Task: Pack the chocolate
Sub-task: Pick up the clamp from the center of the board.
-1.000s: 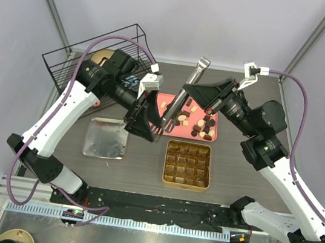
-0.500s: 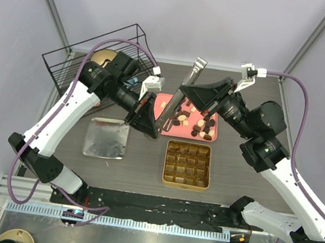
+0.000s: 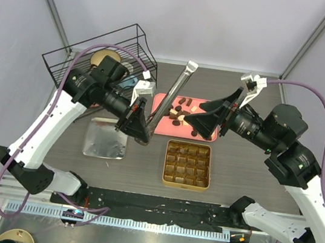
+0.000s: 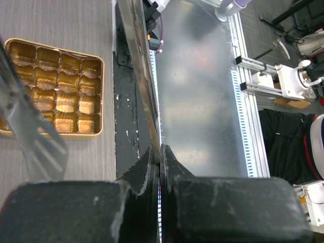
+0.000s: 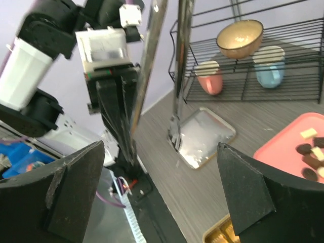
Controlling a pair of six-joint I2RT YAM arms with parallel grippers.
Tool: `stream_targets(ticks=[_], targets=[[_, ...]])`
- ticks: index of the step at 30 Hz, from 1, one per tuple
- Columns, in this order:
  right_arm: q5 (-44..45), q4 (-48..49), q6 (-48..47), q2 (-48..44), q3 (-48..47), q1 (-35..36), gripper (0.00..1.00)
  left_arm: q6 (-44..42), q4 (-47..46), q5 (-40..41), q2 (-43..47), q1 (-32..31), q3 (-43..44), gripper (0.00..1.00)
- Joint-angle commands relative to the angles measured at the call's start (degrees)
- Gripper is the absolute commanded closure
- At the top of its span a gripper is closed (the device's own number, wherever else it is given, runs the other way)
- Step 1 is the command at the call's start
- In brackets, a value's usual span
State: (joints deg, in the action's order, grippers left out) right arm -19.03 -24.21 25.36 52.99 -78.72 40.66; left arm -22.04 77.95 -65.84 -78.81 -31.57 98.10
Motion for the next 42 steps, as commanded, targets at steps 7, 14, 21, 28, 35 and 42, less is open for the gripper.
stream_targets(ticks=[7,14,21,28,35,42], targets=[[-6.89,-1.38,-11.03,3.51,-4.68,0.21,0.0,-2.56,12.13,3.53,5.94,0.28,-0.98,1.0],[-12.7,6.8,-11.13,7.82,-6.18,0.29,0.0,-3.8,13.45,2.65,7.0,0.2,-1.95,1.0],[-18.06,7.86,-11.56,11.43,-8.12,0.38,0.0,-4.41,13.72,2.56,6.82,0.28,-1.95,0.99],[-20.26,6.1,-12.45,14.24,-10.05,0.55,0.0,-4.5,13.72,2.39,5.86,0.2,-1.6,0.99],[-20.44,3.12,-14.29,17.4,-12.42,1.17,0.0,-3.62,12.84,2.56,4.54,0.11,-1.43,1.0],[-21.14,0.74,-15.17,20.22,-14.8,1.61,0.03,-3.8,13.45,2.39,3.83,-0.07,-0.98,1.0]])
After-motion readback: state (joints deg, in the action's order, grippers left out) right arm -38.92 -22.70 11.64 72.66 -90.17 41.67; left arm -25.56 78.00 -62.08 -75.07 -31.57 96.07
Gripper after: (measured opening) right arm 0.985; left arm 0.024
